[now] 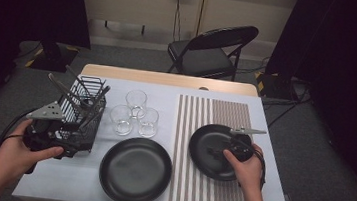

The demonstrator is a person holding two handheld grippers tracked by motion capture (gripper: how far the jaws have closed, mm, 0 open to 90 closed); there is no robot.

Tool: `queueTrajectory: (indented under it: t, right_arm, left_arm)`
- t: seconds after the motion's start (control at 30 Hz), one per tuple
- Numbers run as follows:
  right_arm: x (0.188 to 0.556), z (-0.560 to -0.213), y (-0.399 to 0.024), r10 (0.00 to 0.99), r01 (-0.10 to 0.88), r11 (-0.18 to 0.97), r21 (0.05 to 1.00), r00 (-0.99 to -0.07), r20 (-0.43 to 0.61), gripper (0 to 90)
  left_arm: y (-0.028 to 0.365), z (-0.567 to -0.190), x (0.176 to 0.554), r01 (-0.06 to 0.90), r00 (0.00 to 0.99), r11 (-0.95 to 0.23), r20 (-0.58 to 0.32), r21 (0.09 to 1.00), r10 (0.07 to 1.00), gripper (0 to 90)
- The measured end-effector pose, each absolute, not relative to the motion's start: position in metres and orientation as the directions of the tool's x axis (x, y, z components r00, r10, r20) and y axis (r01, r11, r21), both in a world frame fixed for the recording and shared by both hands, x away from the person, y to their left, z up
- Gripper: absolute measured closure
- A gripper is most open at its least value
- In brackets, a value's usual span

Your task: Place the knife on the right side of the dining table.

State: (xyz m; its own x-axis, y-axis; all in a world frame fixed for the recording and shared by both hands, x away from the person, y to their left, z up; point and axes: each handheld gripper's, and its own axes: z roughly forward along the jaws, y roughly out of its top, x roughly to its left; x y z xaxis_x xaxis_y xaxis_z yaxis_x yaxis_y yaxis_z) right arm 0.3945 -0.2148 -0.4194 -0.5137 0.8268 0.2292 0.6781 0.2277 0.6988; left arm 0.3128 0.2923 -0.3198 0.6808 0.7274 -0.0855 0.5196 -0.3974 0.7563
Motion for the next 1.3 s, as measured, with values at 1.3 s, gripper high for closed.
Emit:
queueTrajectory:
  t: [1.3]
  right_arm:
    - [0.394,-0.418,-0.214,0.821,0.677,0.225,0.701,-0.519,0.238,23.7]
  left_arm:
    - [0.299,-0.323,0.334,0.500,0.662,-0.403,-0.037,0.766,0.749,39.3]
